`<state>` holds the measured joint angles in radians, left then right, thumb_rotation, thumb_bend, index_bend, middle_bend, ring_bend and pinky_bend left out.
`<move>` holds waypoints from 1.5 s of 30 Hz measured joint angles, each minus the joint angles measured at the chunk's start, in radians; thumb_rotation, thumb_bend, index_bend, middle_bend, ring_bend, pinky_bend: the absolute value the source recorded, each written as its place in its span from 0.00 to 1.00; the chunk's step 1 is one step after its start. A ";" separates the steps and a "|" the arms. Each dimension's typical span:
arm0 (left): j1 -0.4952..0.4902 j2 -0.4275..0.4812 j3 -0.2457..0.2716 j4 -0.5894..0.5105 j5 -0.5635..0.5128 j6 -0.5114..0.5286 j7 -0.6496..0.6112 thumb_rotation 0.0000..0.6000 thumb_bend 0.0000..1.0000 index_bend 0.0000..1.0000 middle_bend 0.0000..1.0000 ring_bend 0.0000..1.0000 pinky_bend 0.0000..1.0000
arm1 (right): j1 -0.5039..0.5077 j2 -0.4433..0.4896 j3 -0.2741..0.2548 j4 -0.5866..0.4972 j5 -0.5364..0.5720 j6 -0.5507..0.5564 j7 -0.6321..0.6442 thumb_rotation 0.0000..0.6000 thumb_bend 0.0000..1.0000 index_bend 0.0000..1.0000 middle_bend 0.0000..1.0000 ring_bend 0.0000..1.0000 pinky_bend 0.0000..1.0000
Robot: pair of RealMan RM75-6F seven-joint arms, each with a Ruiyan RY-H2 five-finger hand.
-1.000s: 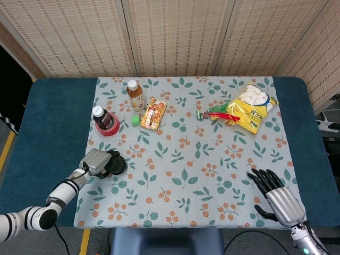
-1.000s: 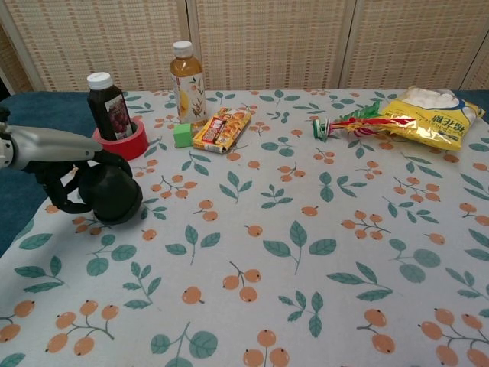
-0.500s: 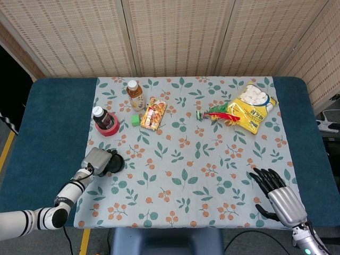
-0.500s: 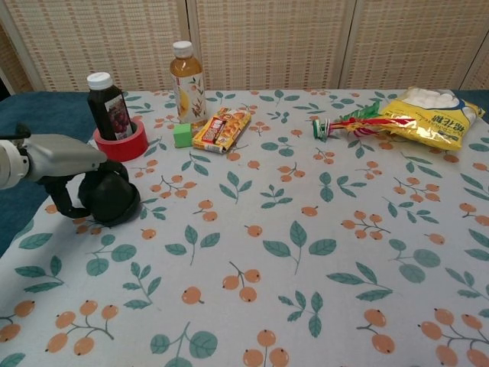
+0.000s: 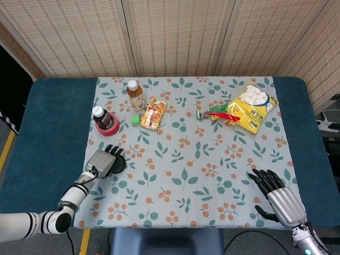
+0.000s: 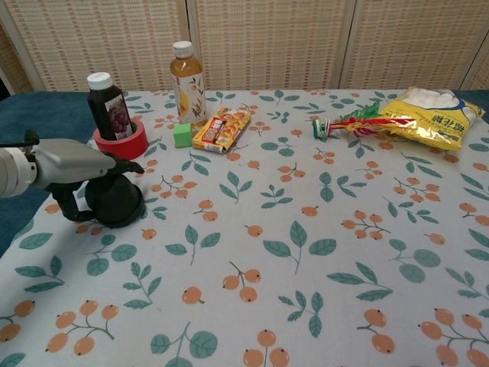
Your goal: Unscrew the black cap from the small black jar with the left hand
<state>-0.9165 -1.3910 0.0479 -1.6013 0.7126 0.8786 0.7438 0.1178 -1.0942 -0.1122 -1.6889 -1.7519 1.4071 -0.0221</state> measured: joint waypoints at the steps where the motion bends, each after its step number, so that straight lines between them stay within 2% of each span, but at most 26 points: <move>1: -0.001 -0.005 0.000 0.003 0.002 0.009 0.006 1.00 0.44 0.00 0.00 0.00 0.37 | 0.000 0.000 0.000 0.000 0.000 -0.001 0.000 1.00 0.19 0.00 0.00 0.00 0.00; 5: -0.006 -0.019 0.000 0.020 0.004 0.028 0.023 1.00 0.44 0.00 0.00 0.00 0.26 | 0.002 0.003 -0.002 -0.001 -0.001 -0.003 0.005 1.00 0.19 0.00 0.00 0.00 0.00; 9: -0.013 -0.013 -0.002 0.022 -0.018 0.004 0.020 1.00 0.41 0.00 0.00 0.00 0.20 | 0.002 0.005 -0.001 0.000 -0.001 -0.001 0.010 1.00 0.19 0.00 0.00 0.00 0.00; 15: -0.024 0.013 -0.008 -0.006 -0.041 -0.047 -0.021 1.00 0.36 0.00 0.00 0.00 0.18 | 0.003 0.006 -0.002 0.001 -0.002 -0.001 0.013 1.00 0.19 0.00 0.00 0.00 0.00; 26: -0.011 0.022 -0.033 -0.006 0.055 -0.036 -0.117 1.00 0.33 0.00 0.00 0.00 0.16 | 0.000 0.007 -0.001 -0.001 -0.002 0.003 0.011 1.00 0.19 0.00 0.00 0.00 0.00; 38: -0.009 0.080 -0.031 -0.075 0.097 -0.036 -0.140 1.00 0.31 0.00 0.00 0.00 0.14 | 0.001 0.004 -0.002 0.000 -0.003 -0.001 0.008 1.00 0.19 0.00 0.00 0.00 0.00; 45: -0.011 0.068 -0.021 -0.058 0.077 -0.019 -0.118 1.00 0.31 0.00 0.00 0.00 0.14 | -0.003 0.006 -0.004 -0.001 -0.007 0.008 0.008 1.00 0.19 0.00 0.00 0.00 0.00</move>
<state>-0.9277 -1.3225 0.0268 -1.6592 0.7901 0.8600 0.6259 0.1151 -1.0886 -0.1157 -1.6896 -1.7591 1.4146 -0.0138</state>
